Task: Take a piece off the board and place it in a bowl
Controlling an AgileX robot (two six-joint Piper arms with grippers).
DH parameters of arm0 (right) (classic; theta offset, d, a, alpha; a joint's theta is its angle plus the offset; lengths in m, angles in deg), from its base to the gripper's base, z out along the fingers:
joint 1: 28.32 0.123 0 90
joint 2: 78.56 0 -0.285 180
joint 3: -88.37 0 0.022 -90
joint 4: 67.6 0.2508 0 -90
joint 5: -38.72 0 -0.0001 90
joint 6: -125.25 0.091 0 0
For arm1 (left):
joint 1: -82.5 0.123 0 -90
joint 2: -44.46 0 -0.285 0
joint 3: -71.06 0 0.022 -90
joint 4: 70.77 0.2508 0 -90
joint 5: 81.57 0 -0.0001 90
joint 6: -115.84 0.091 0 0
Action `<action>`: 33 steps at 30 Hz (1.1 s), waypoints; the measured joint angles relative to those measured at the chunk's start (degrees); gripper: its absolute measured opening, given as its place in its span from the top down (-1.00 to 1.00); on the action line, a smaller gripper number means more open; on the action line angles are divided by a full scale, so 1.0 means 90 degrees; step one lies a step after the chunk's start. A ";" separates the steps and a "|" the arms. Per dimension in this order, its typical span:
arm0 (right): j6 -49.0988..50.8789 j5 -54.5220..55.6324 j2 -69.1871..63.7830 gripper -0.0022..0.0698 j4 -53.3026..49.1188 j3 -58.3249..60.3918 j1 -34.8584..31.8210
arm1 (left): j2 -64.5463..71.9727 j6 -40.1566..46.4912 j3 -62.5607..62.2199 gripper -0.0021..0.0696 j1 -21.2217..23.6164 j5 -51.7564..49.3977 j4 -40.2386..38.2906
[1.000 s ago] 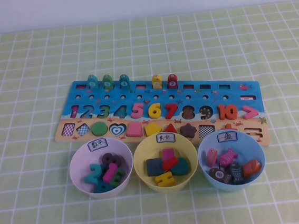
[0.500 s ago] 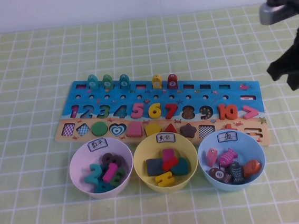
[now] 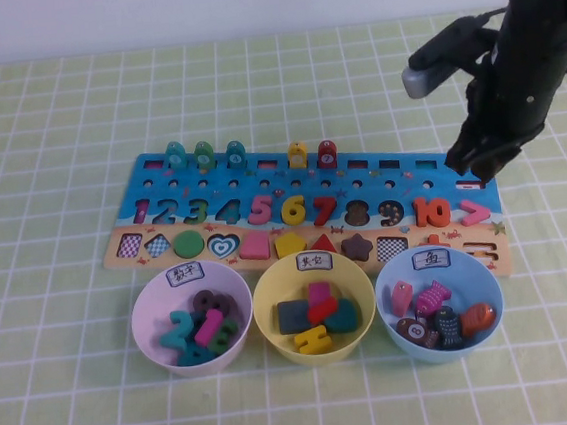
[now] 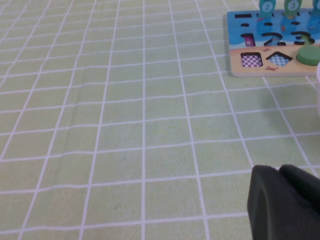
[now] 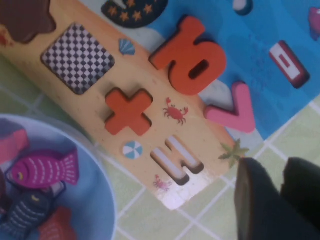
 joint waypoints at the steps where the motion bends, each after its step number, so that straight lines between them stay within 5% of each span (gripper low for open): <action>1: -0.0221 0.0000 -0.0069 0.65 0.0000 -0.0011 0.0000 | 0.0000 0.0000 0.0000 0.96 0.0000 0.0000 0.0000; 5: -0.1446 0.0000 -0.0316 0.16 -0.0038 -0.0011 0.0000 | 0.0000 0.0000 0.0000 0.96 0.0000 0.0000 0.0000; 8: -0.2373 0.0014 -0.0375 -0.02 -0.0095 -0.0011 0.0000 | 0.0000 0.0000 0.0000 0.96 0.0000 0.0000 0.0000; 16: -0.4157 0.0593 -0.0384 -0.09 -0.0008 -0.0011 -0.0087 | 0.0000 0.0000 0.0000 0.96 0.0000 0.0000 0.0000; 25: -0.5790 0.0627 -0.0437 -0.09 0.1781 -0.0011 -0.1083 | 0.0000 0.0000 0.0000 0.96 0.0000 0.0000 0.0000; 33: -0.6784 0.0542 -0.0463 -0.09 0.2527 -0.0011 -0.1145 | 0.0000 0.0000 0.0000 0.96 0.0000 0.0000 0.0000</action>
